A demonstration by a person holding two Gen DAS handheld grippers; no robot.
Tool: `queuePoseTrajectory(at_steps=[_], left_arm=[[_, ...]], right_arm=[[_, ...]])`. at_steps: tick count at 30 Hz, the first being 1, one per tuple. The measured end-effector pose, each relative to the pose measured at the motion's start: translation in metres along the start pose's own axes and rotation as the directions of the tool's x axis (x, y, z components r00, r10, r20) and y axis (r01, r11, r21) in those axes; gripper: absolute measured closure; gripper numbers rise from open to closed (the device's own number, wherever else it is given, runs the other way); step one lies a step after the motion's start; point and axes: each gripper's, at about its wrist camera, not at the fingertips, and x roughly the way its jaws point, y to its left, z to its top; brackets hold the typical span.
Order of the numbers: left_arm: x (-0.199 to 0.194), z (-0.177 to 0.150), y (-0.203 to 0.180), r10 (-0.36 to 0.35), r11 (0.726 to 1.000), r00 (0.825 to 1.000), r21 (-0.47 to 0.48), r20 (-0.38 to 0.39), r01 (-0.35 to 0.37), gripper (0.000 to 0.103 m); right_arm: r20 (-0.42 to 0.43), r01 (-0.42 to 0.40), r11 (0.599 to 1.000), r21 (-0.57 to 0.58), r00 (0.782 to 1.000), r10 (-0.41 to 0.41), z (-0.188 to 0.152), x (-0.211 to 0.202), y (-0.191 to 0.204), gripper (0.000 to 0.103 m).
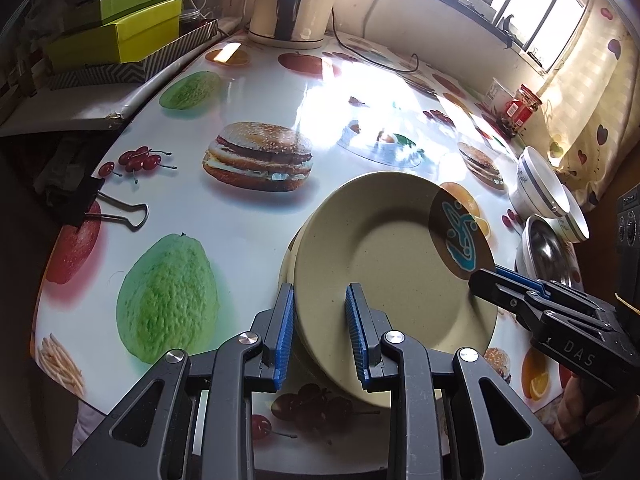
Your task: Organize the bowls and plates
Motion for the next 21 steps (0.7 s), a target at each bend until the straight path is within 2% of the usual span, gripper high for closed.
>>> queuePoseTrajectory(at_steps=[21], left_arm=[[0.0022,-0.0005,-0.0006,0.025,1.0,1.0,-0.003,-0.002,-0.025,0.076]], right_arm=[[0.007,0.008,1.0,-0.006,1.0,-0.008,0.0003,-0.0005,0.0,0.076]])
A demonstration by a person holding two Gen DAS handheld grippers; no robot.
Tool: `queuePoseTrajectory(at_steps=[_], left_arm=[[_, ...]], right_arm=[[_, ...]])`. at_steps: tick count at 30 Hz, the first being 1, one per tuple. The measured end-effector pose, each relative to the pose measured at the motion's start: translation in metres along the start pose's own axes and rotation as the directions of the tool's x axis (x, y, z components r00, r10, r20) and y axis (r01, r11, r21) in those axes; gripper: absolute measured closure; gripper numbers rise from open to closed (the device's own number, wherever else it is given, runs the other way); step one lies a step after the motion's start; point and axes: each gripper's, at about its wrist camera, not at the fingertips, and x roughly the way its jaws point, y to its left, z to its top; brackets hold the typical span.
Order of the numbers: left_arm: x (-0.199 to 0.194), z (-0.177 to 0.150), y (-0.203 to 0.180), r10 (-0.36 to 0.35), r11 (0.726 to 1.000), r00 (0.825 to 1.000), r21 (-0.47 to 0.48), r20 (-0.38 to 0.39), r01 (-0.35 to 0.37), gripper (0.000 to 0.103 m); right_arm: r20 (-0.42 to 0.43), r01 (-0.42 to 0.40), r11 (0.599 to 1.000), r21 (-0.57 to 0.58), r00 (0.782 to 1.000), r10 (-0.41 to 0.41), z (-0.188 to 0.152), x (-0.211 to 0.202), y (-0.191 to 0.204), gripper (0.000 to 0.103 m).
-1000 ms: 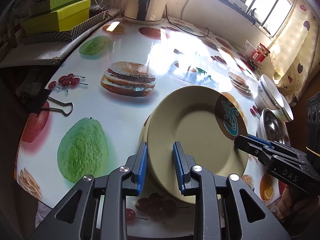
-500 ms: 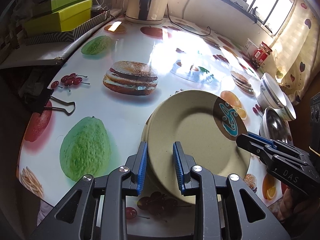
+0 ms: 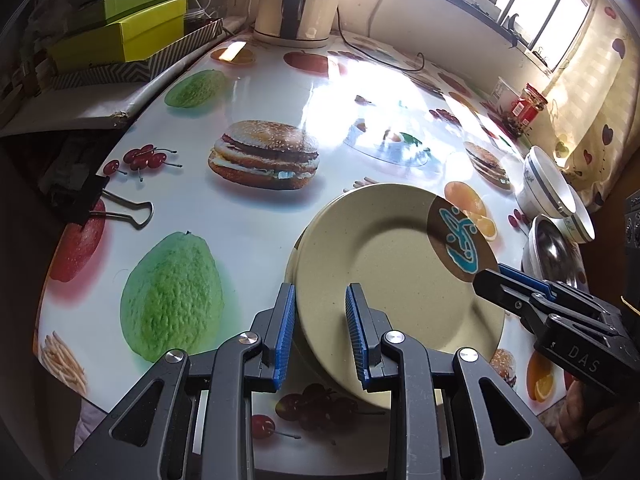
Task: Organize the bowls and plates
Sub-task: 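Lower the plates onto the stack and open both tools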
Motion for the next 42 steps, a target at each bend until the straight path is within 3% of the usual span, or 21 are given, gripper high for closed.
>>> queuePoseTrajectory(at_steps=[2,4,6,15,29,42], left_arm=[[0.0,0.0,0.0,-0.002,1.0,1.0,-0.001,-0.001,0.002,0.076],[0.0,0.0,0.0,-0.005,1.0,1.0,-0.002,-0.001,0.005,0.076],[0.0,0.0,0.0,-0.007,1.0,1.0,-0.002,0.003,0.007,0.076],[-0.002,-0.001,0.002,-0.028,1.0,1.0,-0.008,0.002,0.028,0.072],[-0.002,-0.002,0.004,-0.039,0.999,0.999,-0.017,0.001,0.039,0.071],[-0.013,0.007,-0.001,-0.025,1.0,0.999,-0.001,0.025,0.025,0.07]], right_arm=[[-0.001,0.007,1.0,-0.001,1.0,-0.007,0.0,0.001,0.0,0.074],[-0.005,0.027,1.0,0.006,1.0,-0.027,0.0,0.001,-0.001,0.063],[-0.007,0.039,0.999,0.009,0.999,-0.039,-0.002,0.001,-0.001,0.061],[-0.033,0.034,0.999,-0.015,0.999,-0.035,-0.006,0.005,0.01,0.061],[-0.041,0.148,0.984,-0.101,0.987,-0.152,-0.006,0.015,0.032,0.05],[-0.017,0.145,0.987,-0.067,0.989,-0.147,-0.003,0.005,0.026,0.05]])
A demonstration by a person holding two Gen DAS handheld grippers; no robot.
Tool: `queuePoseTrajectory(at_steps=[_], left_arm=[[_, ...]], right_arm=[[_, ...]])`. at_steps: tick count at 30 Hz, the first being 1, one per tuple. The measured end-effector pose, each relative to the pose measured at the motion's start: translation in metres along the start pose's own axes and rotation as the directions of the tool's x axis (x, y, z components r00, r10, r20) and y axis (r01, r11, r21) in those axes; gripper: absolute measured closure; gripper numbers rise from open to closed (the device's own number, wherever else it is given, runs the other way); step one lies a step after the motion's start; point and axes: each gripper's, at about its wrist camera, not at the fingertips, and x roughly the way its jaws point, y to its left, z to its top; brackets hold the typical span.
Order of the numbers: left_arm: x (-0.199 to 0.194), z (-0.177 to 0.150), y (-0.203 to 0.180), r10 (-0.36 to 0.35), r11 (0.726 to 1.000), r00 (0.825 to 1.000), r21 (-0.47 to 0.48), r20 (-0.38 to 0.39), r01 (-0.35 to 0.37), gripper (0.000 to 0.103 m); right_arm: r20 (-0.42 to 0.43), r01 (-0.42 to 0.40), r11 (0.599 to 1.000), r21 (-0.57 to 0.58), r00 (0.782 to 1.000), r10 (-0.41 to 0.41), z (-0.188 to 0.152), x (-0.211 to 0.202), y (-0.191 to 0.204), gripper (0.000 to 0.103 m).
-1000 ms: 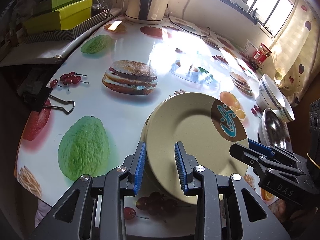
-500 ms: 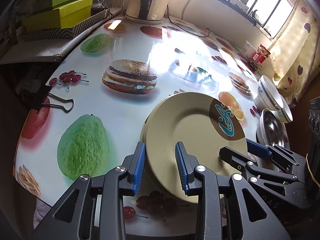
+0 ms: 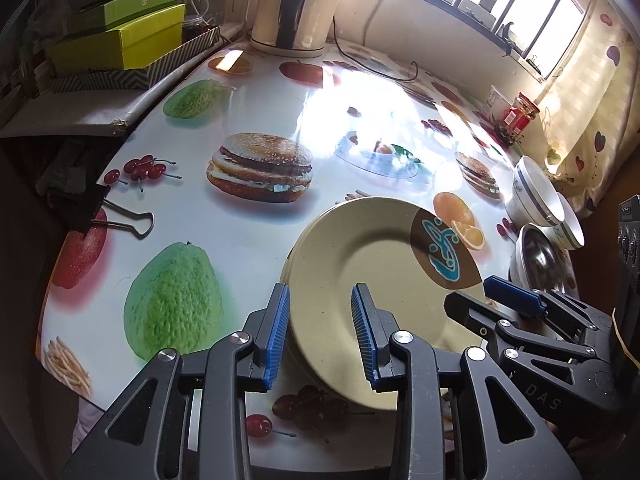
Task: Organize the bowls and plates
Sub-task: 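Lower the plates onto the stack and open both tools, then move both tools over the steel bowl toward the white bowls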
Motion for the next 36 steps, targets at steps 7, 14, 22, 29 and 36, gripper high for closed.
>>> queuePoseTrajectory(at_steps=[7,14,22,29,36], left_arm=[[-0.015,0.01,-0.019,0.016,0.998,0.999,0.055,0.045,-0.019,0.07],[-0.025,0.018,-0.047,0.037,0.991,0.996,0.122,0.085,-0.047,0.07],[-0.026,0.026,-0.085,-0.004,0.979,0.994,0.203,0.112,-0.019,0.07],[-0.024,0.039,-0.117,-0.046,0.967,0.991,0.255,0.126,0.012,0.07],[-0.011,0.05,-0.151,-0.073,0.952,0.991,0.304,0.113,0.036,0.07]], right_arm=[[0.059,0.001,0.999,0.035,0.998,-0.003,0.004,-0.022,-0.013,0.05],[0.126,0.024,0.996,0.091,0.991,-0.036,0.007,-0.051,-0.034,0.05],[0.185,0.062,0.986,0.156,0.979,-0.091,0.006,-0.082,-0.064,0.05],[0.221,0.1,0.968,0.229,0.963,-0.152,0.004,-0.101,-0.097,0.049],[0.23,0.138,0.944,0.299,0.95,-0.212,0.002,-0.113,-0.133,0.049]])
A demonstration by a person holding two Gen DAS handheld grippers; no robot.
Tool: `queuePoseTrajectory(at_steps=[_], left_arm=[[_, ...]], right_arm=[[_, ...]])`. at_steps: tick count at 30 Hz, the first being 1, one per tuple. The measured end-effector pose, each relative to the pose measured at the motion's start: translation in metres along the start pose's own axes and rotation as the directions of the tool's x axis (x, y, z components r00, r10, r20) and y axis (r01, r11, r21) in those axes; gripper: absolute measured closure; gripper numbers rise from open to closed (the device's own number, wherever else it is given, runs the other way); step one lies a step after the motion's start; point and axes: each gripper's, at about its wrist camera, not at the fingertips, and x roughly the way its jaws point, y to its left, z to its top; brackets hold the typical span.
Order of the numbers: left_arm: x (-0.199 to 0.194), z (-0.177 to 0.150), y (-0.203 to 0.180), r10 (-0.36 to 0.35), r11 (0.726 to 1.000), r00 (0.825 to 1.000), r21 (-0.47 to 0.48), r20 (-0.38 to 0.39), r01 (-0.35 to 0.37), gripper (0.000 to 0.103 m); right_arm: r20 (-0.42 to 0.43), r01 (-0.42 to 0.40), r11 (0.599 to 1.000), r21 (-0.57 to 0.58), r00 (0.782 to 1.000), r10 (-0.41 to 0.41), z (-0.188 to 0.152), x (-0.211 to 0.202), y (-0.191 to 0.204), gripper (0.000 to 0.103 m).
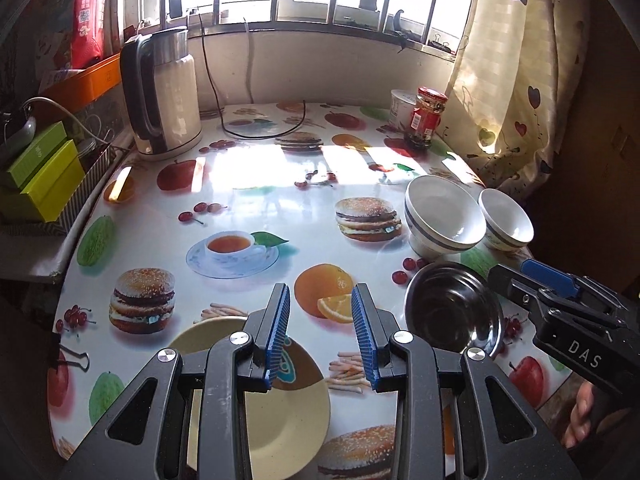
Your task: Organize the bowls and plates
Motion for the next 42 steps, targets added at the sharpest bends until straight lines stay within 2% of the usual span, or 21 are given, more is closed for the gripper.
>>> queuePoseTrajectory(at_steps=[10,17,30,42], left_arm=[[0.024,0.022,-0.032,-0.03,0.999,1.0,0.037,-0.005,0.031,0.07],[0.048,0.041,-0.045,-0.066,0.998,0.998,0.021,-0.017,0.066,0.07],[0.098,0.064,-0.066,-0.125,0.992,0.99,0.013,-0.073,0.126,0.07],[0.126,0.072,-0.076,-0.129,0.991,0.986,0.027,-0.106,0.133,0.07]], right_arm=[[0.016,0.039,0.998,0.057,0.999,-0.04,0.014,0.005,-0.045,0.049],[0.008,0.058,0.995,0.082,0.998,-0.059,0.025,0.022,-0.07,0.049],[-0.015,0.042,0.995,0.091,0.999,-0.041,0.04,0.062,-0.087,0.049],[-0.021,0.024,0.997,0.078,1.0,-0.023,0.05,0.084,-0.088,0.05]])
